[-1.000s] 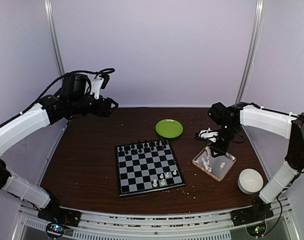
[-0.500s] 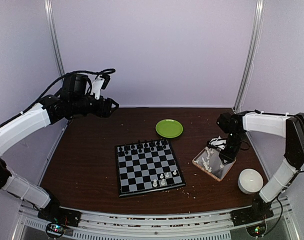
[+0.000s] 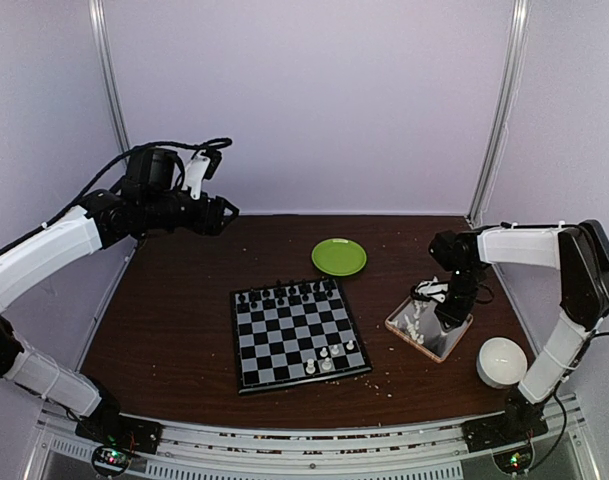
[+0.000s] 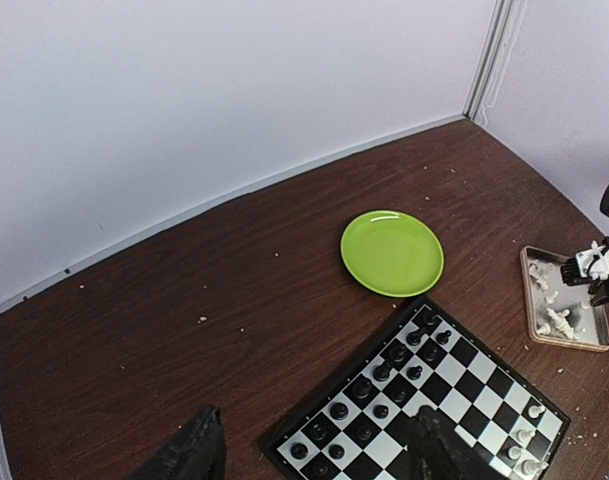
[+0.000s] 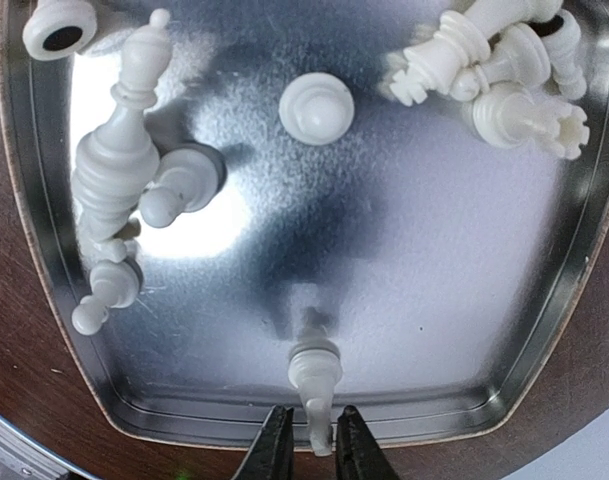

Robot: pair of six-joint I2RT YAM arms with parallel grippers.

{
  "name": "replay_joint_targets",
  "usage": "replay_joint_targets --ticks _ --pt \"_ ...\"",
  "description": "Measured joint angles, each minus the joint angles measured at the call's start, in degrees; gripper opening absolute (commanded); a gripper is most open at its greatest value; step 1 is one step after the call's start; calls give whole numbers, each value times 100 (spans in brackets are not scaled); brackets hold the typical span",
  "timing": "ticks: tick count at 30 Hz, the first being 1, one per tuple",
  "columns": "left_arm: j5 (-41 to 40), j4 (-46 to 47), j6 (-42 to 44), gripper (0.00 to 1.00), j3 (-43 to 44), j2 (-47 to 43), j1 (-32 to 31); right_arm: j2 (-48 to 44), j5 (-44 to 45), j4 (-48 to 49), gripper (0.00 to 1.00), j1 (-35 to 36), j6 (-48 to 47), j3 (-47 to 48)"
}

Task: Set up the chess pieces on the board
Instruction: Pick up the knight from the storage box, then place the knight at g1.

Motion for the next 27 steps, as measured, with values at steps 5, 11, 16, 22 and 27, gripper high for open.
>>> replay_joint_targets --ticks 5,11,16,22,27 --pt "9 0 0 64 0 0 0 0 -46 4 7 -24 4 2" --pt "24 0 0 64 2 0 0 0 -120 -7 0 -31 4 2" --pt "26 -2 0 64 2 0 0 0 -452 -98 0 -37 -22 22" --pt "50 -4 0 64 2 0 0 2 -1086 -339 0 -37 -63 164" --pt "48 -7 0 64 2 7 0 17 -1419 -485 0 -37 -74 326"
